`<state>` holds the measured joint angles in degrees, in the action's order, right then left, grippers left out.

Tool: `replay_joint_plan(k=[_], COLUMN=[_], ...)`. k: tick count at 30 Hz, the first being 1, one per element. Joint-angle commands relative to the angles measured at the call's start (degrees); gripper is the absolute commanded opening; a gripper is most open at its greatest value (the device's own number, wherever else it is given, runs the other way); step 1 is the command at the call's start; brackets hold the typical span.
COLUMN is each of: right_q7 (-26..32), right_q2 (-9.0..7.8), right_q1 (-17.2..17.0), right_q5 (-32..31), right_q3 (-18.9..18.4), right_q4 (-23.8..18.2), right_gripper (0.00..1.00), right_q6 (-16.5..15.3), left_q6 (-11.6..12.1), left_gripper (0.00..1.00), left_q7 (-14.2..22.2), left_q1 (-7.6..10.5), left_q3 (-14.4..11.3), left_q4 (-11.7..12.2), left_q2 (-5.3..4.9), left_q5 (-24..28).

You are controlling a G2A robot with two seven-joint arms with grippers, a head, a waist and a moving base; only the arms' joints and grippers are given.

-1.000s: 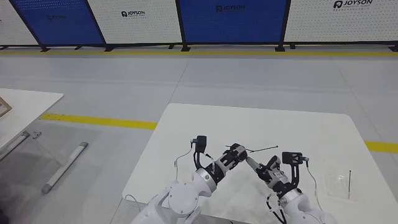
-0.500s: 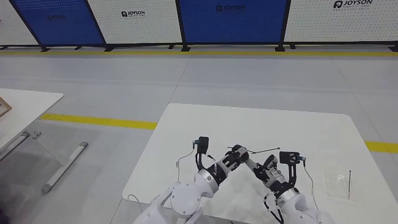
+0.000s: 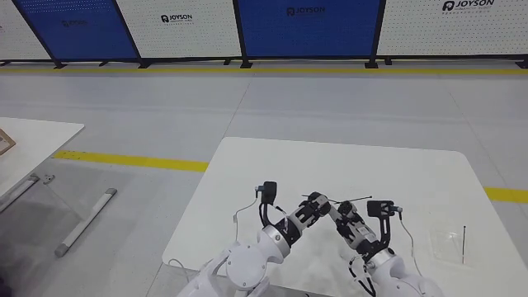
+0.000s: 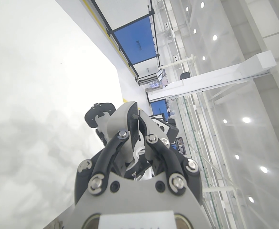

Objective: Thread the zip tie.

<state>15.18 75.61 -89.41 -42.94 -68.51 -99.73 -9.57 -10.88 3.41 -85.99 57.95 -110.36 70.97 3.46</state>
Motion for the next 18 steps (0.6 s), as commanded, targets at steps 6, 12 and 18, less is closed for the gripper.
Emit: replay_joint_plan(k=[6, 12, 18], right_q7=[-0.7, -0.8, -0.3], right_q2=[-0.33, -0.53, -0.68], right_q1=[-0.7, -0.6, -0.4], right_q5=[0.6, 0.6, 0.5], right_q3=[-0.7, -0.7, -0.4], right_q4=[-0.7, -0.7, -0.8], right_gripper=[0.29, 0.27, 0.28], right_q6=[-1.8, -2.8, -3.1], left_q6=[-0.2, -0.3, -0.4], left_gripper=[0.00, 0.00, 0.00], left_q7=[0.1, 0.1, 0.0], left_q1=[0.05, -0.18, -0.23], left_q3=[-0.8, -1.1, -1.1], left_q4=[0.1, 0.0, -0.1], left_q2=[0.11, 0.13, 0.17], left_q5=[-0.7, -1.5, -1.7])
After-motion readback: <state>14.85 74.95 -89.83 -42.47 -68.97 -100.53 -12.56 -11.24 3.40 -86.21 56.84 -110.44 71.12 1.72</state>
